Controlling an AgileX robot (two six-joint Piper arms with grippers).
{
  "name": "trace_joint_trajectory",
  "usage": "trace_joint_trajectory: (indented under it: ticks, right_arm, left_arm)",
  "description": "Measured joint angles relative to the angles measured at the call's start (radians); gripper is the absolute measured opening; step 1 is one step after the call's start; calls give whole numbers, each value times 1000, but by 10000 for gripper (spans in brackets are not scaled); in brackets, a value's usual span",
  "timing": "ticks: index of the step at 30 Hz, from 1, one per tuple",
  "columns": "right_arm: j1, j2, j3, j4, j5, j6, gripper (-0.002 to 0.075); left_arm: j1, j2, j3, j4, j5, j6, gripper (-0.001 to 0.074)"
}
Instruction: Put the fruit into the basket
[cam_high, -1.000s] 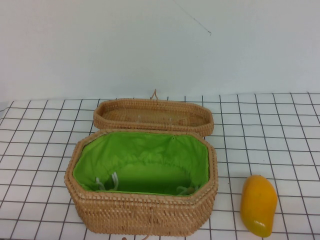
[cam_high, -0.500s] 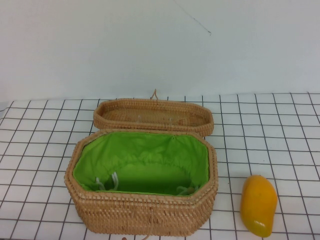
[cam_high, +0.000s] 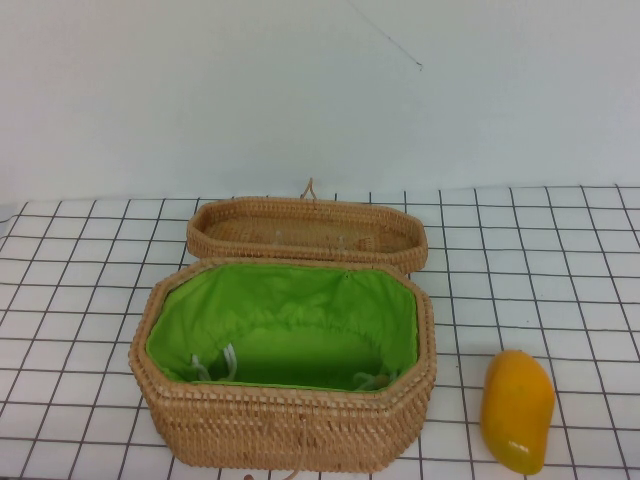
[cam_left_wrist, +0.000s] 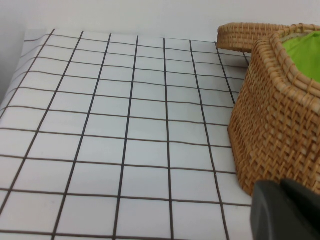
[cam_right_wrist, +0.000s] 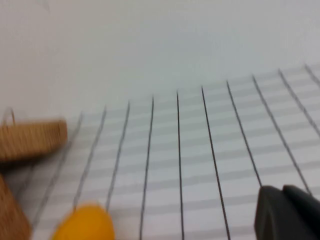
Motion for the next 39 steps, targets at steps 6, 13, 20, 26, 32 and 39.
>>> trace_joint_trajectory:
  ticks: [6,13,20,26,32,39]
  right_arm:
    - [0,0,0,187,-284,16,-2]
    - [0,1,-2,460,-683,38,-2]
    - [0,1,-126,334,-720,190,-2]
    - [0,102,-445,207,-354,113,-2]
    - [0,433,-770,182,141,-36,-2]
    - [0,713,-972,290,322,-120,-2]
  left_arm:
    - [0,0,0,0,0,0,1]
    - [0,0,0,0,0,0,1]
    - [0,0,0,0,0,0,1]
    - [0,0,0,0,0,0,1]
    - [0,0,0,0,0,0,1]
    - [0,0,0,0,0,0,1]
